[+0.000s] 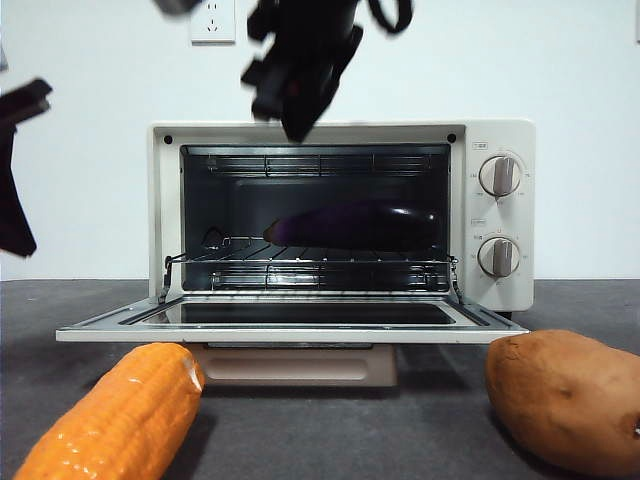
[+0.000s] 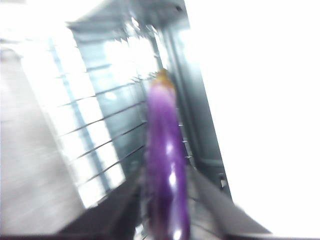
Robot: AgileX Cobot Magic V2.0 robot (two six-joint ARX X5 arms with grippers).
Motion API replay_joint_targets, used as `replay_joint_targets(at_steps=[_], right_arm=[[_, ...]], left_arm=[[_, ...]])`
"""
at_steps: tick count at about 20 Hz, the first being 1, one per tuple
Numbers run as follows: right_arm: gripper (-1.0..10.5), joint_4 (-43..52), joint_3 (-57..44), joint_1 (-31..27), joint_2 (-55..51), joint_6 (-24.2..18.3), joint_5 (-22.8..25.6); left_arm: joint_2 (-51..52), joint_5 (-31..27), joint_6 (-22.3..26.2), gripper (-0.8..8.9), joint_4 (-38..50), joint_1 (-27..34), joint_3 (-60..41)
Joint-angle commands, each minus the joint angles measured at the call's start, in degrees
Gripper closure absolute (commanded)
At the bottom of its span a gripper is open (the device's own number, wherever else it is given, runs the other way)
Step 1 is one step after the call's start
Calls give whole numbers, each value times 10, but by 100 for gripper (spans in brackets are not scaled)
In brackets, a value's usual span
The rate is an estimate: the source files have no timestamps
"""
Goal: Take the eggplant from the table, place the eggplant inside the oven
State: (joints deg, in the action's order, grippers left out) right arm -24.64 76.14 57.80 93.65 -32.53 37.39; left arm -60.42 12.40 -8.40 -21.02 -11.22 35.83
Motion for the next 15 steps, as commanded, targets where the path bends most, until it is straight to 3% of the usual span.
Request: replay_joint_targets(at_steps=[1,4,15], right_arm=[[925,-47,11,25,-46,61,-45],[943,-104,11,53,-123,109,-98],[943,-159,11,98,-267,143,-100]], left_arm=[[-39,24,19,808,9,10,5],[-95,62,19,808,30,20,5],[-219,149,33,808,45,25,25]])
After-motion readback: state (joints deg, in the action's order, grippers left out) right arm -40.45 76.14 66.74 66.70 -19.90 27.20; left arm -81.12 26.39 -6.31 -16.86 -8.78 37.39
